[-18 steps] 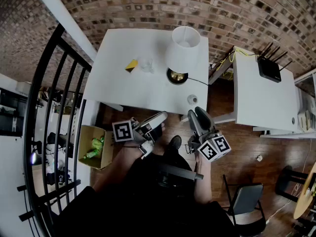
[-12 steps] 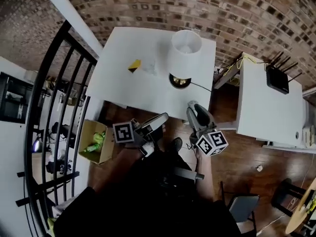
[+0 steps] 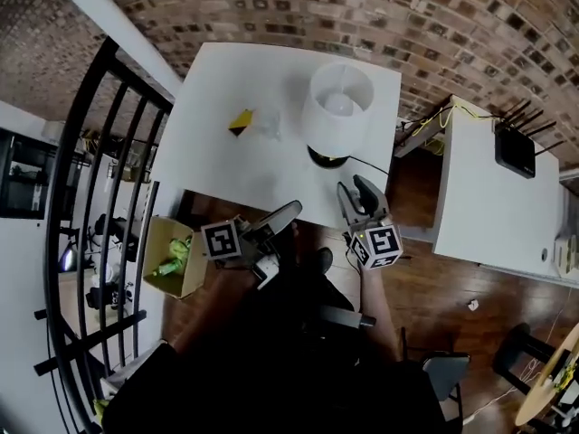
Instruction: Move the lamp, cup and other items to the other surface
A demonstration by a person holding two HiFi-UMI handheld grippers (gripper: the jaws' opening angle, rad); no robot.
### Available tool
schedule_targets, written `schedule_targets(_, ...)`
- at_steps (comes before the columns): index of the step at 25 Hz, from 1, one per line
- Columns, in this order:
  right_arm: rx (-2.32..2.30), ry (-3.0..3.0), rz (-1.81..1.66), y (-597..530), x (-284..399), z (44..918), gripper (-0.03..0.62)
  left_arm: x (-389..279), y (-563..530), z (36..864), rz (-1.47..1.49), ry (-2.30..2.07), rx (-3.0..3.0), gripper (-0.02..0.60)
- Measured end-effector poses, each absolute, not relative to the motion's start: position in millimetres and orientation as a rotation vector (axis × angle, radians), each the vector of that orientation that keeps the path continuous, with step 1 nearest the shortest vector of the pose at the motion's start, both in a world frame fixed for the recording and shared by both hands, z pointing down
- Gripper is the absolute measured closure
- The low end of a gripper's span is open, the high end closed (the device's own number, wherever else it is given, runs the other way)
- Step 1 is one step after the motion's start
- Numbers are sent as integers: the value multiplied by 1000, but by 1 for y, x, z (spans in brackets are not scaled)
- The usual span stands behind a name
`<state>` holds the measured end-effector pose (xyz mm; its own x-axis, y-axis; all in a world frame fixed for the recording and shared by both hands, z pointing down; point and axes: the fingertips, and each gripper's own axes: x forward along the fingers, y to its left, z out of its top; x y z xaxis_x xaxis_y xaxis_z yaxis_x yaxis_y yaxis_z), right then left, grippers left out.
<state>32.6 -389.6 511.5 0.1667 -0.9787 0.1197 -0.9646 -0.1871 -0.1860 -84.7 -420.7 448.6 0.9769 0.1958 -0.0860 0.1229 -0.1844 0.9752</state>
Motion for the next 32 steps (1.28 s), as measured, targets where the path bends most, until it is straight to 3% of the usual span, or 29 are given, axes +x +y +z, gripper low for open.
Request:
schedule_targets(16, -2515, 1816, -153, -519, 102, 553, 390, -27, -532, 461, 178, 299, 1762, 580)
schedule_targets(22, -2545, 1749, -85, -541, 120, 555, 438, -24, -546, 460, 202, 315, 1774, 580)
schedule_targets(24, -2561, 1730, -57, -543, 124, 553, 520, -23, -546, 459, 205, 326, 1772, 580)
schedule_targets(32, -2558, 1660, -117, -517, 117, 541, 525, -14, -536, 465, 229, 388, 1726, 580)
